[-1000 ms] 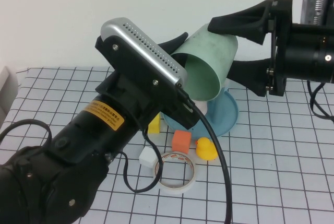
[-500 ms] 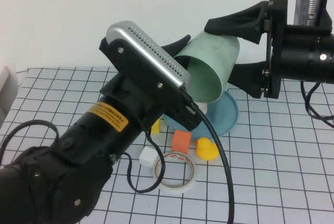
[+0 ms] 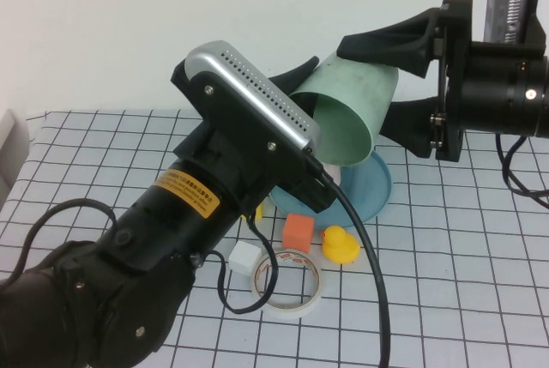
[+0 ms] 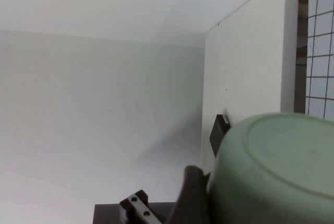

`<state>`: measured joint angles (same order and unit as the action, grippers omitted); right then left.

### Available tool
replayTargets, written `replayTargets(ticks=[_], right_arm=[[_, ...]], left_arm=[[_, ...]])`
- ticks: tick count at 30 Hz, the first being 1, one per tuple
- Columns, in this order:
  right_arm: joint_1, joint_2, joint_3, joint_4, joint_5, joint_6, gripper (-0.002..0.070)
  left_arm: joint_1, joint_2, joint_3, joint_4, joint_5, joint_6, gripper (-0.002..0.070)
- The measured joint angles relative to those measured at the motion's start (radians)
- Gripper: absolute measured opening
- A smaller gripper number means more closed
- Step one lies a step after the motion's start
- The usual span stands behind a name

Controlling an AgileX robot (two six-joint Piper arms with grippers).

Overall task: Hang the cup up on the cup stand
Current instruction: Adjust the cup with two arms, then place the cup on the cup holder

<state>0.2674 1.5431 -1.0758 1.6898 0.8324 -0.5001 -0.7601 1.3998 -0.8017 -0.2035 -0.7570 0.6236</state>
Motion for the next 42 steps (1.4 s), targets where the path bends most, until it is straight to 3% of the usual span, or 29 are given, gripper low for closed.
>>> replayTargets(ticks=[7, 9, 14, 17, 24, 29, 34, 36, 42], right_arm=[[0.000, 0.000, 0.000, 0.000, -0.016, -0.029, 0.0587], [0.000, 0.000, 0.000, 0.000, -0.035, -0.044, 0.0587], [0.000, 0.000, 0.000, 0.002, -0.099, -0.155, 0.0587], [0.000, 0.000, 0.000, 0.011, -0.137, -0.226, 0.0587], [0.000, 0.002, -0.002, 0.019, -0.296, -0.460, 0.0587], [0.000, 0.004, -0.002, 0.019, -0.406, -0.685, 0.0587], [0.000, 0.008, -0.005, 0.019, -0.488, -0.981, 0.0587], [0.000, 0.019, -0.021, 0.019, -0.492, -1.073, 0.0587], [0.000, 0.104, -0.107, 0.021, -0.496, -1.234, 0.0587]], left_arm=[[0.002, 0.000, 0.000, 0.002, 0.005, 0.000, 0.0039], [0.002, 0.000, 0.000, 0.002, 0.005, 0.000, 0.0090], [0.002, -0.002, 0.000, -0.010, 0.031, -0.010, 0.0300], [0.002, -0.024, 0.000, -0.054, 0.090, -0.023, 0.0369], [0.002, -0.141, 0.002, -0.213, 0.288, -0.026, 0.0391], [0.002, -0.240, 0.002, -0.271, 0.510, -0.026, 0.0349], [0.002, -0.326, 0.002, -0.279, 0.747, -0.024, 0.0096], [0.002, -0.351, 0.002, -0.279, 0.802, -0.020, 0.0044], [0.002, -0.375, 0.042, -0.277, 0.851, -0.020, 0.0004]])
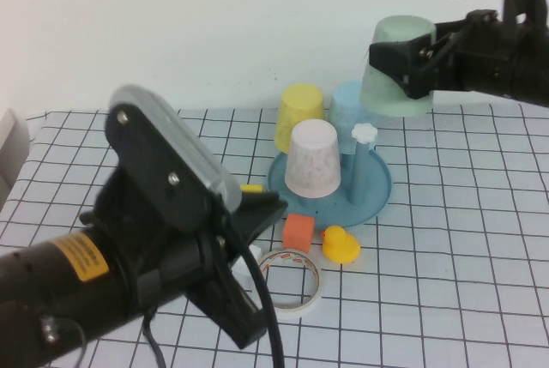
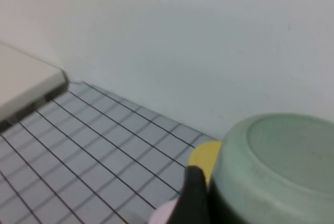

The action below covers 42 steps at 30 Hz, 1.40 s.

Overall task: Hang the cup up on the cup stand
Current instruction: Place the cup on the cup holder

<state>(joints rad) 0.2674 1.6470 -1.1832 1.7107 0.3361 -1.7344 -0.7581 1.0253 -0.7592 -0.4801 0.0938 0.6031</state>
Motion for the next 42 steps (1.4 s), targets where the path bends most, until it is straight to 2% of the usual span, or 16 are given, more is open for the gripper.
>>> replayTargets(ticks=[9, 29, 35, 42], right_arm=[[0.000, 0.131, -0.061, 0.002, -0.022, -0.093, 0.0587], [0.000, 0.286, -0.149, 0.002, -0.004, -0.099, 0.0587], [0.000, 0.307, -0.151, 0.002, -0.004, -0.099, 0.0635], [0.000, 0.318, -0.190, 0.002, -0.004, -0.099, 0.0647]], left_arm=[[0.000, 0.002, 0.048, 0.004, 0.012, 0.007, 0.0000], [0.000, 0.002, 0.047, 0.061, 0.012, 0.013, 0.0000], [0.000, 0.002, 0.047, 0.074, 0.034, 0.020, 0.0000], [0.000, 0.002, 0.047, 0.076, 0.048, 0.020, 0.0000]])
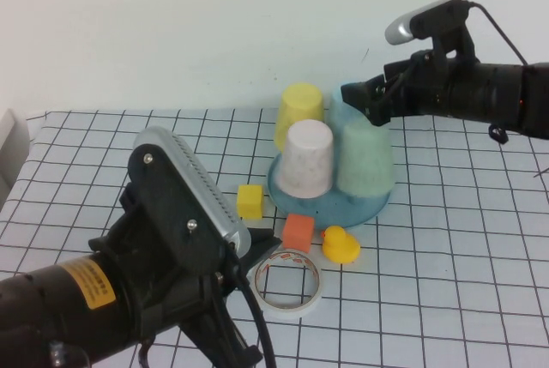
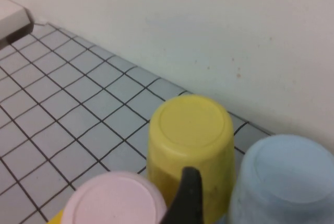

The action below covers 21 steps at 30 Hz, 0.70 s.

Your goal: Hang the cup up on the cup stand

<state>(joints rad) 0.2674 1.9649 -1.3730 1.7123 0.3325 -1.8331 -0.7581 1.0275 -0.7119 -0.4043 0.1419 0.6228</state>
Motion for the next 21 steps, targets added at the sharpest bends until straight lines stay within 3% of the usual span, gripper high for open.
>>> replayTargets(ticks=[8, 11, 14, 15, 18, 21], right_arm=[[0.000, 0.000, -0.018, 0.000, 0.000, 0.006, 0.0621], [0.000, 0.000, -0.018, 0.000, 0.000, 0.074, 0.0478], [0.000, -0.012, -0.018, 0.000, 0.000, 0.154, 0.0190], [0.000, -0.024, -0.016, 0.000, 0.000, 0.173, 0.0125], [0.000, -0.091, 0.014, 0.000, 0.000, 0.195, 0.0040], [0.000, -0.195, 0.076, 0.000, 0.002, 0.197, 0.0015]], left_arm=[[0.000, 0.000, 0.000, 0.000, 0.005, 0.000, 0.0000], [0.000, 0.000, 0.000, 0.001, 0.005, 0.000, 0.0000], [0.003, -0.006, 0.000, 0.002, 0.013, 0.000, 0.0000], [0.008, -0.015, 0.000, 0.002, 0.024, -0.005, 0.0000], [0.055, -0.065, 0.013, 0.002, 0.073, -0.040, 0.0000], [0.140, -0.150, 0.068, 0.002, 0.106, -0.085, 0.0000]])
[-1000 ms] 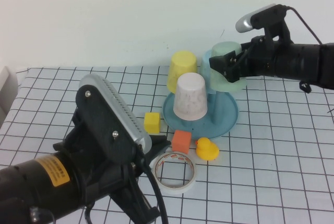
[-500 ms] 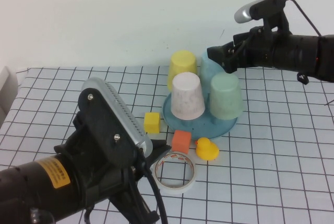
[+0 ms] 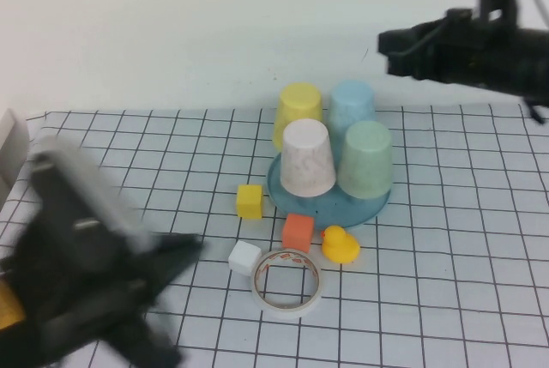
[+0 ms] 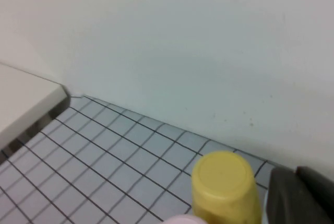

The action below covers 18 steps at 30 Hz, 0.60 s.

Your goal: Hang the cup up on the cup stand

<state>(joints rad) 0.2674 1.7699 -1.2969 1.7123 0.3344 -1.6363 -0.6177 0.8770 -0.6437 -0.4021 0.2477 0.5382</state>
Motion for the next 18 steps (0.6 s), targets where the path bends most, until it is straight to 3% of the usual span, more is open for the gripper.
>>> replayTargets(ticks=[6, 18], right_arm=[[0.000, -0.273, 0.207, 0.000, 0.011, -0.035, 0.0006], [0.000, -0.881, 0.640, 0.000, 0.047, -0.045, 0.0005]], left_arm=[[0.133, -0.222, 0.151, 0.000, 0.014, -0.026, 0.0000], [0.181, -0.430, 0.316, 0.004, -0.025, -0.026, 0.0000]])
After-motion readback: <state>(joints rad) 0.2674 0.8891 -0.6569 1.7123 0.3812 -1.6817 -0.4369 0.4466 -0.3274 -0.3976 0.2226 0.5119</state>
